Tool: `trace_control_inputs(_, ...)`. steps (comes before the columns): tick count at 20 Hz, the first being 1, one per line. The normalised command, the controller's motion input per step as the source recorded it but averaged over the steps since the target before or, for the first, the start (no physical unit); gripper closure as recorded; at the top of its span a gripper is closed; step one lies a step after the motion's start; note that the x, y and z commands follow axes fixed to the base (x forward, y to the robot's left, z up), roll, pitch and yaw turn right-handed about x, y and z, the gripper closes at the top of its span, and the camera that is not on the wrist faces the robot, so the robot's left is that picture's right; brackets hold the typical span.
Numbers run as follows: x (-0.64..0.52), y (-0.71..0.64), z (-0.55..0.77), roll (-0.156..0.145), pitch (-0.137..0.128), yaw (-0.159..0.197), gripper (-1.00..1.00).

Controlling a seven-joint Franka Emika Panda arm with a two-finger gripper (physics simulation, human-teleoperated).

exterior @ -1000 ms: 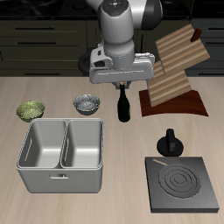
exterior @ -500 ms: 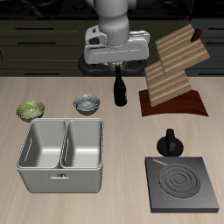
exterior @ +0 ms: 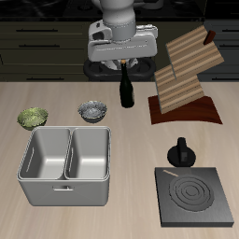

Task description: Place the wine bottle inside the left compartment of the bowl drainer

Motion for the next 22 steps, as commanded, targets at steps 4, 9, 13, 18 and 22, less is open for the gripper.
trace_control_inputs(4,-0.01,-0.08,0.13,-0.016,-0.014,0.006,1.00)
trace_control_inputs(9,0.15,-0.16,0.26,-0.057,-0.046,0.049,1.00)
trace_control_inputs(13,0.30,-0.39,0.49,-0.094,-0.066,0.013,1.00)
trace_control_inputs(18,0.36,-0.37,0.27,-0.055,-0.034,-0.022,1.00)
trace_control_inputs(22,0.36,-0.11,0.06,0.007,0.002,-0.014,1.00)
